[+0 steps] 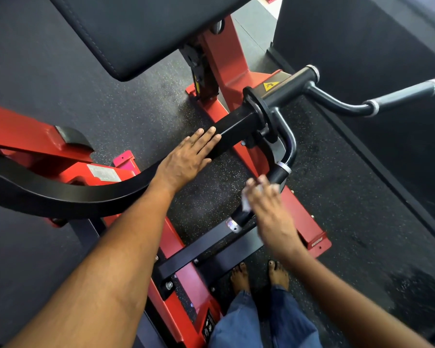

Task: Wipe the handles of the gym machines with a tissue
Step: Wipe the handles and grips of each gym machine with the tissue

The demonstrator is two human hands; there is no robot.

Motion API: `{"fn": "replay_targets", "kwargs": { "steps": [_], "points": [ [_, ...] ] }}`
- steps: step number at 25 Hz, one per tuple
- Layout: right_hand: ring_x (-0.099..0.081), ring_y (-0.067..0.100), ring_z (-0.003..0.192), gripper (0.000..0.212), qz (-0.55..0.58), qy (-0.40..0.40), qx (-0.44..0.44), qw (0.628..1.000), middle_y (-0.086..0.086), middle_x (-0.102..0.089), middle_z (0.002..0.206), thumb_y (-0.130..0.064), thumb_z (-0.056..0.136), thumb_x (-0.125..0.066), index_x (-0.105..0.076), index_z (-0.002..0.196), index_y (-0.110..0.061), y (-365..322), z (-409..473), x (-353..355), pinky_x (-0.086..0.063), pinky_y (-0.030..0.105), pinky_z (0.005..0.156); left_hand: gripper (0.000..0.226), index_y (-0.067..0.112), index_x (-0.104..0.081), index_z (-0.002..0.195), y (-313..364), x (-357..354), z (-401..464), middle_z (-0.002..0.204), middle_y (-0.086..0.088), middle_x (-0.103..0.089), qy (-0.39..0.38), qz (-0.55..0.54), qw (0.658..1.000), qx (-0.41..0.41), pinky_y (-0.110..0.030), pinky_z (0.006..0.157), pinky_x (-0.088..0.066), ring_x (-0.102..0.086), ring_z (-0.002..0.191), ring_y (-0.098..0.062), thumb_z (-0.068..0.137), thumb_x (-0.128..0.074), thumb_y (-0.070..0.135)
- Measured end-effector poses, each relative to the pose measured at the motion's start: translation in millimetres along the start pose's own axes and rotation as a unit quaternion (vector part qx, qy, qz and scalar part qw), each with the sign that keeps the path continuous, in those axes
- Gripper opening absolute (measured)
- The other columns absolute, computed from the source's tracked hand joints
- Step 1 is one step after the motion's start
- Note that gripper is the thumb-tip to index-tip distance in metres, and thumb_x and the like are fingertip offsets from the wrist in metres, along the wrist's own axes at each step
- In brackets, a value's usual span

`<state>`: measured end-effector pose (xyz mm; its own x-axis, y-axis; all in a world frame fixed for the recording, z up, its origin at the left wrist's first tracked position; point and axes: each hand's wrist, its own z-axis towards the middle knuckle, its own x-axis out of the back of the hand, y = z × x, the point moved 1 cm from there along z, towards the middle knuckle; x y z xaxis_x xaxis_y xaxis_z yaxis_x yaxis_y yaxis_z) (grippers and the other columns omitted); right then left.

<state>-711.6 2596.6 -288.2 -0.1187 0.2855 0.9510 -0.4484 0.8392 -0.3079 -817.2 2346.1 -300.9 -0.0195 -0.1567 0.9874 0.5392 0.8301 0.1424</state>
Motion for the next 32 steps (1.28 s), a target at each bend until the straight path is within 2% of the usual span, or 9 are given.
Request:
{"fn": "replay_targets", "kwargs": {
  "steps": [2,4,7,10,15,18,23,26,32],
  "points": [
    [-0.006,0.020,0.145,0.065,0.078,-0.013,0.069,0.994,0.007,-0.028,0.152,0.006,0.080,-0.029,-0.030,0.144,-0.005,-20,-34,-11,-0.012,0.036,0.117,0.056,0.015,-0.015,0.152,1,0,0,0.156,-0.011,-0.030,0.003,0.003,1.000,0.003,-0.050,0.103,-0.046,-0.038,0.138,-0.034,0.101,-0.032,0.032],
    [-0.025,0.013,0.141,0.055,0.245,0.049,-0.120,0.961,0.004,-0.036,0.147,0.006,0.087,-0.028,-0.041,0.140,-0.006,-26,-53,-1,-0.018,0.021,0.115,0.056,0.014,-0.016,0.152,2,2,2,0.156,-0.012,-0.031,0.004,0.009,1.000,0.001,-0.050,0.102,-0.047,-0.039,0.138,-0.034,0.101,-0.032,0.032],
    [-0.059,0.013,0.083,0.042,0.411,0.117,-0.502,0.752,0.000,-0.065,0.105,0.005,0.091,-0.037,-0.061,0.121,-0.013,-5,-14,15,-0.045,0.021,0.071,0.056,0.012,-0.019,0.150,2,5,4,0.153,-0.013,-0.035,0.012,0.012,1.000,-0.001,-0.049,0.101,-0.047,-0.043,0.135,-0.035,0.099,-0.033,0.032],
    [-0.040,0.015,0.057,0.028,0.531,0.111,-0.564,0.622,0.006,-0.048,0.068,0.000,0.090,-0.034,-0.056,0.081,-0.015,11,35,27,-0.031,0.032,0.056,0.056,0.012,-0.020,0.149,4,4,2,0.153,-0.014,-0.037,0.019,0.017,1.000,-0.003,-0.048,0.099,-0.046,-0.044,0.134,-0.035,0.099,-0.032,0.032],
    [-0.045,0.028,0.116,0.065,0.518,0.033,-0.608,0.601,0.012,-0.040,0.133,-0.011,0.080,-0.050,-0.024,0.139,-0.007,-47,64,41,-0.042,0.042,0.097,0.056,0.012,-0.019,0.150,3,2,3,0.154,-0.013,-0.034,0.006,0.023,1.000,-0.001,-0.048,0.100,-0.047,-0.042,0.136,-0.034,0.100,-0.032,0.033],
    [-0.050,0.023,0.088,0.027,0.553,0.119,-0.614,0.550,0.006,-0.053,0.089,-0.017,0.074,-0.059,-0.053,0.099,-0.011,-13,81,44,-0.044,0.030,0.072,0.055,0.012,-0.020,0.150,4,3,4,0.154,-0.013,-0.034,0.008,0.026,1.000,-0.001,-0.047,0.101,-0.047,-0.042,0.136,-0.034,0.101,-0.032,0.032],
    [-0.044,0.017,0.087,0.036,0.511,0.150,-0.574,0.622,0.003,-0.043,0.114,-0.029,0.087,-0.055,-0.043,0.117,-0.013,-36,54,35,-0.032,0.031,0.076,0.056,0.013,-0.018,0.151,3,3,2,0.156,-0.011,-0.031,0.004,0.025,1.000,0.002,-0.046,0.102,-0.047,-0.039,0.138,-0.033,0.101,-0.031,0.033],
    [-0.052,0.021,0.099,0.040,0.551,0.201,-0.573,0.573,0.007,-0.054,0.114,-0.039,0.093,-0.046,-0.050,0.119,-0.010,-12,66,35,-0.037,0.034,0.083,0.056,0.013,-0.016,0.152,3,3,1,0.157,-0.011,-0.029,0.003,0.027,1.000,0.003,-0.046,0.103,-0.046,-0.038,0.139,-0.032,0.102,-0.030,0.033],
    [-0.026,0.028,0.136,0.072,0.423,0.111,-0.594,0.675,0.012,-0.021,0.150,-0.046,0.096,-0.036,-0.009,0.149,-0.006,-42,72,30,-0.023,0.044,0.112,0.056,0.014,-0.016,0.152,3,2,0,0.157,-0.011,-0.029,0.000,0.022,1.000,0.004,-0.047,0.103,-0.046,-0.037,0.139,-0.033,0.102,-0.031,0.033]
  ]
}}
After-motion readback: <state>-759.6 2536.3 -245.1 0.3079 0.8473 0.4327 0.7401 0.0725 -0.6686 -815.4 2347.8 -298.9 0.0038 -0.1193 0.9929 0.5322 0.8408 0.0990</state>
